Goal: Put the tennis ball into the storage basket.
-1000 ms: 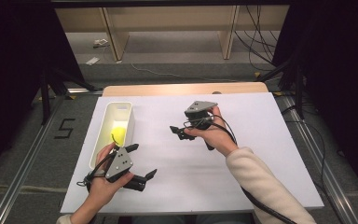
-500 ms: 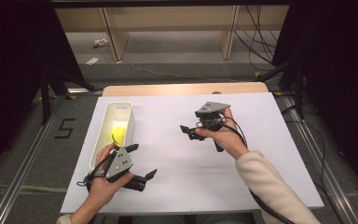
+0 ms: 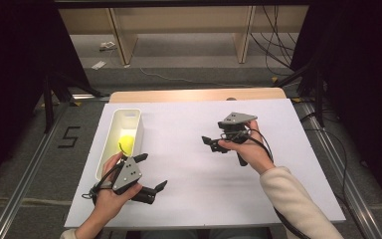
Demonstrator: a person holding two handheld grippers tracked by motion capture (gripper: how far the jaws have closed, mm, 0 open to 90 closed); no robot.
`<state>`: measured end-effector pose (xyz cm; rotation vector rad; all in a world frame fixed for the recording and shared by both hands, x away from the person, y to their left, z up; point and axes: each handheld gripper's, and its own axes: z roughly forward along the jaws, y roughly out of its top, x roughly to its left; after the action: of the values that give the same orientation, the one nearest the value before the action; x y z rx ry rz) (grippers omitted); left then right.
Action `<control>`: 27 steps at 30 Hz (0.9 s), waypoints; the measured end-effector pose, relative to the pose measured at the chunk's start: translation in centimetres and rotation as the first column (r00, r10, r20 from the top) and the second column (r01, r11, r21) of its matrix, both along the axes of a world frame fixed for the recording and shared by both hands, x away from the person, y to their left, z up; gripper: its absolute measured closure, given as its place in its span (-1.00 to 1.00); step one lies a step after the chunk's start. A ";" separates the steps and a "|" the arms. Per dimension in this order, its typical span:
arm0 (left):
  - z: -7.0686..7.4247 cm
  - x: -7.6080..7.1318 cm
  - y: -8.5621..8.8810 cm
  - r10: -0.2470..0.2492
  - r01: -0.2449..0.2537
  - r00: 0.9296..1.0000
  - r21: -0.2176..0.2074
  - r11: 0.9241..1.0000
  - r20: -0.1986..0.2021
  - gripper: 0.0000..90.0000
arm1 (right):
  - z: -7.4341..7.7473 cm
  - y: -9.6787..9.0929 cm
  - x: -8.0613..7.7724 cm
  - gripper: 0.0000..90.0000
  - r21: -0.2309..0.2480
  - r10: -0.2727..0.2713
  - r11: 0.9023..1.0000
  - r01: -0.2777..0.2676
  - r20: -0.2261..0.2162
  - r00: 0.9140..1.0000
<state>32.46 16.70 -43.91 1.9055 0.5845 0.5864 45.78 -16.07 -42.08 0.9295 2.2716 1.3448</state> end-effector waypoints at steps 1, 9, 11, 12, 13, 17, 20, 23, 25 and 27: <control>0.0 0.0 0.0 0.000 0.000 1.000 0.001 1.000 0.000 -1.00 | -0.1 -0.2 -0.1 -0.65 -0.003 -0.002 1.000 0.002 0.002 1.000; 0.0 0.0 0.0 0.004 -0.004 1.000 -0.001 1.000 0.000 -1.00 | -0.2 -1.7 -0.7 -0.65 -0.009 -0.022 1.000 0.022 0.001 1.000; 0.0 0.0 0.0 0.003 -0.003 1.000 -0.001 1.000 0.000 -1.00 | -0.3 -2.1 -0.9 -0.65 -0.014 -0.022 1.000 0.022 0.001 1.000; 0.0 0.0 0.0 0.003 -0.003 1.000 -0.001 1.000 0.000 -1.00 | -0.3 -2.3 -1.1 -0.65 -0.015 -0.024 1.000 0.024 0.001 1.000; 0.0 0.0 0.0 0.004 -0.004 1.000 -0.001 1.000 0.000 -1.00 | -0.4 -2.5 -1.2 -0.65 -0.016 -0.026 1.000 0.026 0.000 1.000; 0.0 0.0 0.1 0.004 -0.004 1.000 -0.001 1.000 0.000 -1.00 | -0.5 -3.3 -1.8 -0.65 -0.018 -0.033 0.999 0.033 0.000 0.999; 0.0 0.0 0.1 0.006 -0.006 1.000 -0.002 1.000 0.000 -1.00 | -0.5 -3.8 -2.2 -0.65 -0.017 -0.038 0.999 0.038 0.003 0.999; 0.0 0.0 0.2 0.006 -0.006 1.000 -0.006 1.000 -0.003 -1.00 | -0.5 -4.4 -2.7 -0.65 -0.018 -0.042 0.999 0.042 0.009 0.999; 0.0 0.0 0.2 0.006 -0.006 1.000 -0.006 1.000 -0.003 -1.00 | -0.4 -4.8 -2.9 -0.65 -0.017 -0.047 0.999 0.047 0.011 0.999; 0.0 0.0 0.2 0.008 -0.008 1.000 -0.008 1.000 -0.003 -1.00 | -0.4 -5.2 -3.2 -0.65 -0.015 -0.053 0.998 0.053 0.013 0.999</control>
<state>32.48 16.90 -43.93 1.8979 0.5959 0.5860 42.62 -21.23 -42.49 0.9666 2.2295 1.3057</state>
